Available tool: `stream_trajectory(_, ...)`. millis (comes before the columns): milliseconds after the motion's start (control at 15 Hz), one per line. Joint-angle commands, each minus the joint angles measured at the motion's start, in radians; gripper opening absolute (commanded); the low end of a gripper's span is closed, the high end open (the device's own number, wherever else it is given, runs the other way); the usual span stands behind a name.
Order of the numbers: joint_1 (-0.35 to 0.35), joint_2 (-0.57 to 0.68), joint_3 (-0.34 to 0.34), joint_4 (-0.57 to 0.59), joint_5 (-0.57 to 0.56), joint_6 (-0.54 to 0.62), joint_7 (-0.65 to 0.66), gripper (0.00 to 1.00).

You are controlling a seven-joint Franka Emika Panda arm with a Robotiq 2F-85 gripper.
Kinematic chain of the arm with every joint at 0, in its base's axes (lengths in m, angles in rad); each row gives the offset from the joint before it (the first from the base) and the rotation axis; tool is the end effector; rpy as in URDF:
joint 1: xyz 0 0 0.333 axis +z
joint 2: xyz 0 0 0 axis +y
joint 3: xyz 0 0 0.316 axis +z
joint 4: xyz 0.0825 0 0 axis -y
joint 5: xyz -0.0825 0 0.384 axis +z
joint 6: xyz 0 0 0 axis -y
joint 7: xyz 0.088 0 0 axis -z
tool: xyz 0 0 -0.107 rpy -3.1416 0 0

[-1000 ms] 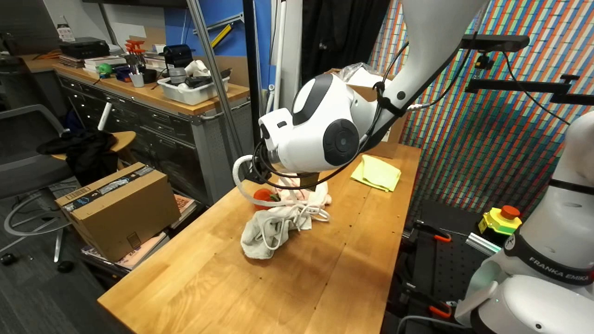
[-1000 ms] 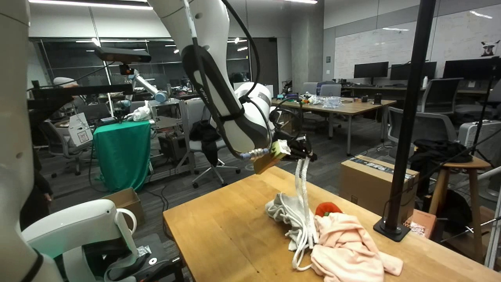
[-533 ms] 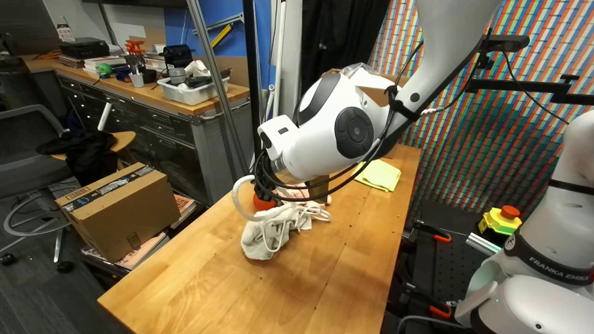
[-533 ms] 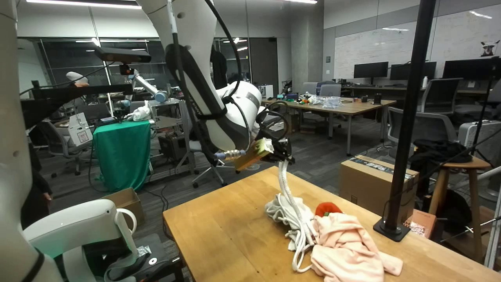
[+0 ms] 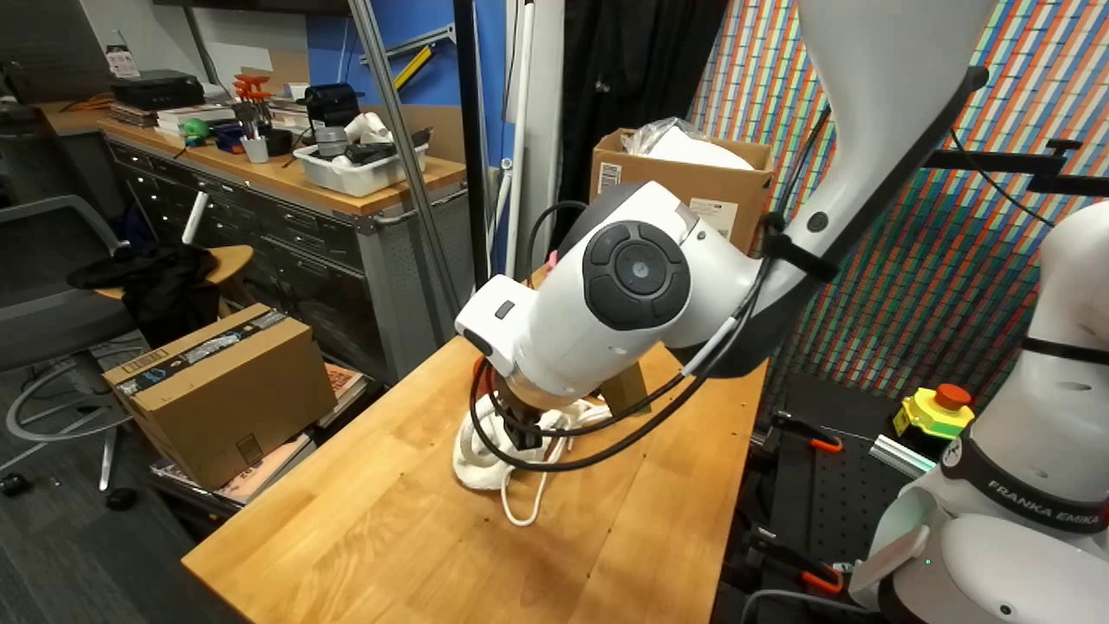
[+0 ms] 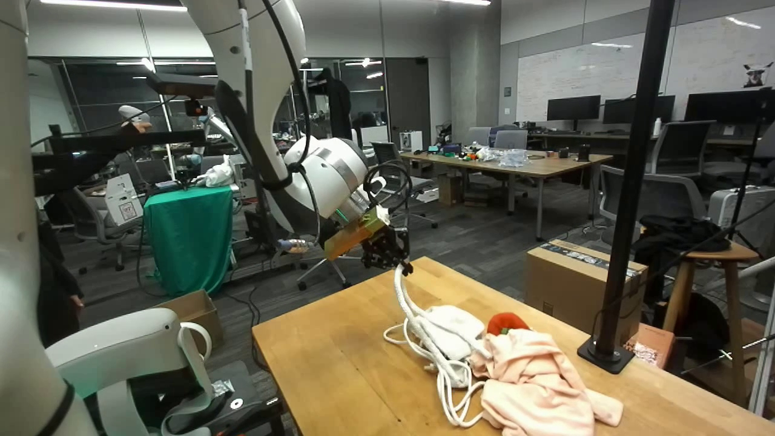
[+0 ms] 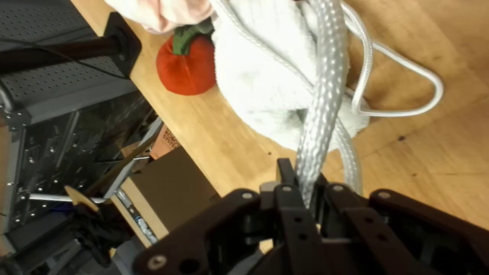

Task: Spread the objects on the table

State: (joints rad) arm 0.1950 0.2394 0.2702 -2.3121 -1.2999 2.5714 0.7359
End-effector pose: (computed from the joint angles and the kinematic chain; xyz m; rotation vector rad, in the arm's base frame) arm 0.4554 0.2485 0.2409 2.3766 1.0608 0.5362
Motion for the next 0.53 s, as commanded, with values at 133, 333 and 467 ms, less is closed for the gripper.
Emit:
stream_trajectory(133, 0.066, -0.045, 0.04, 0.004, 0.286, 0.002, -0.261, 0.04)
stream_trajectory(333, 0.106, -0.05, 0.048, 0.012, 0.386, -0.008, -0.328, 0.04)
stream_trajectory(467, 0.129, -0.054, 0.055, 0.014, 0.449, -0.021, -0.383, 0.04)
